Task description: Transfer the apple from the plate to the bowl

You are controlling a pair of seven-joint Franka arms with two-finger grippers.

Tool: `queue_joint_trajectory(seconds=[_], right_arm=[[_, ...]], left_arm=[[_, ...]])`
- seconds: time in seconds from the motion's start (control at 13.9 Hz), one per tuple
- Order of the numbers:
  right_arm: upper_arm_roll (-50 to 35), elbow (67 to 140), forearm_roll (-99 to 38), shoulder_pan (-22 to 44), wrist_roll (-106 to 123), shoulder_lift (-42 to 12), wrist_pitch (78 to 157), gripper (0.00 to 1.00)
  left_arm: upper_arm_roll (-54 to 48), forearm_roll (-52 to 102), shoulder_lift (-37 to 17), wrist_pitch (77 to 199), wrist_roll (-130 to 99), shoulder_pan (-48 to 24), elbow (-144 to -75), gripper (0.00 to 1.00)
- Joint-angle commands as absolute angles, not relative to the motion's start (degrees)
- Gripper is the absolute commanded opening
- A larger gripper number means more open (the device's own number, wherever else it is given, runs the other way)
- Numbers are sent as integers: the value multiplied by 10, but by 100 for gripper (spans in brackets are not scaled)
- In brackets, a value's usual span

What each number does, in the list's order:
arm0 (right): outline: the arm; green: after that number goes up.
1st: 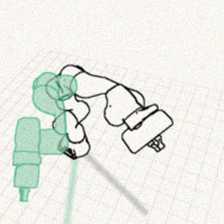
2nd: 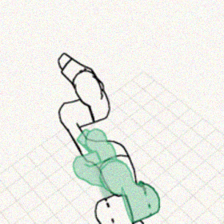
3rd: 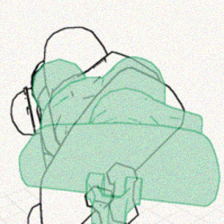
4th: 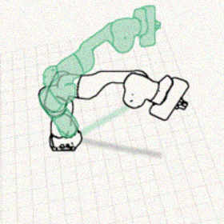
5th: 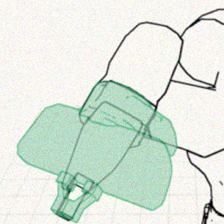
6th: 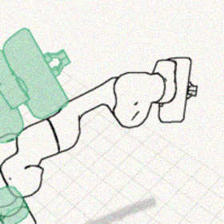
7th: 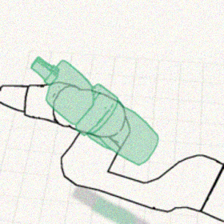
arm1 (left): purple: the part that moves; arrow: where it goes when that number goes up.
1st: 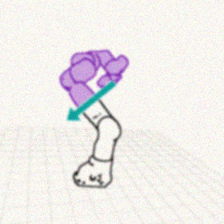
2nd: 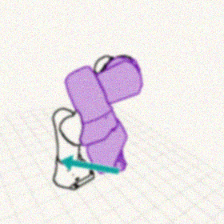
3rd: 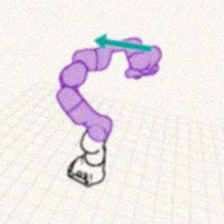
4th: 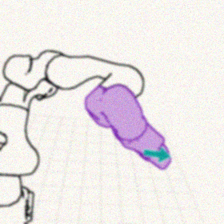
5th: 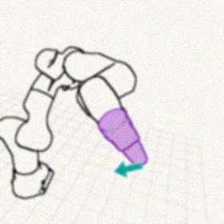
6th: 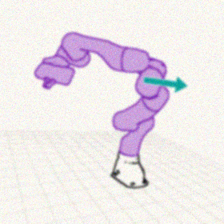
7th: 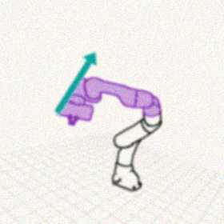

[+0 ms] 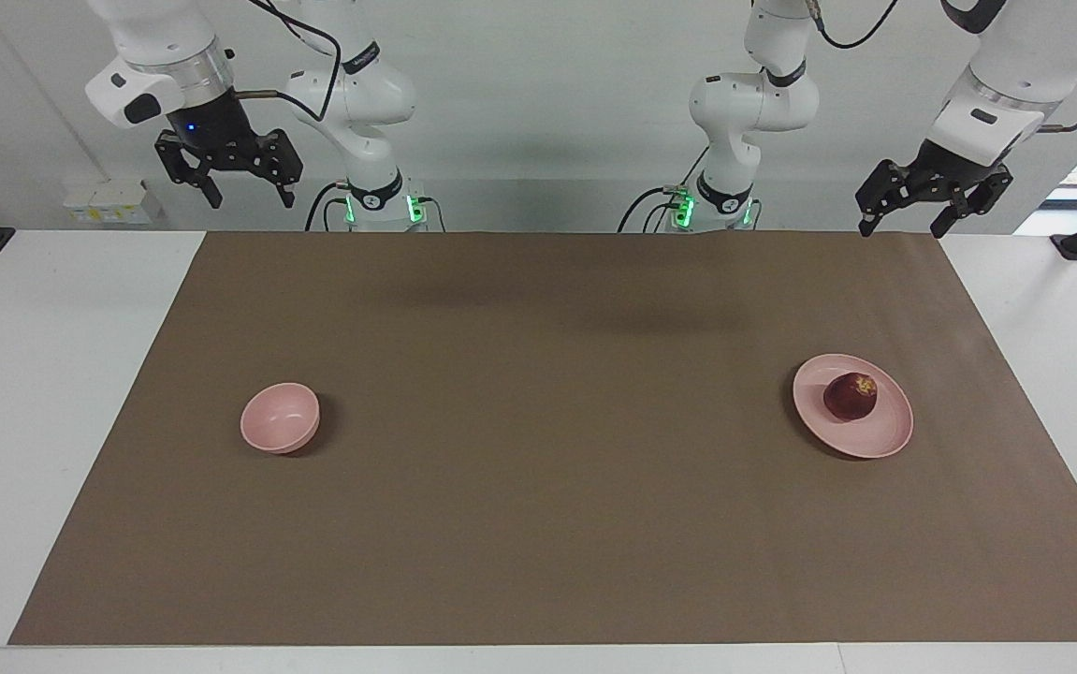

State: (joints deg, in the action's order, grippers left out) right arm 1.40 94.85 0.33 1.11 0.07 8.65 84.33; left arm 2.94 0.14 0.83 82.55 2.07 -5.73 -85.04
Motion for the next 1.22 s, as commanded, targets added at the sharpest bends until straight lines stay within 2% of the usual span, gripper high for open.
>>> queue_joint_trajectory(seconds=[0.0,0.29,1.15], right_arm=[[11,957,-4,5,-4,95,850,100],[11,957,-4,5,-4,95,850,100],[11,957,-4,5,-4,95,850,100]], left_arm=[[32,-5,21,823,21,-62,-868,100],[32,-5,20,836,24,-55,-874,100],[39,-5,13,988,88,-22,-998,100]])
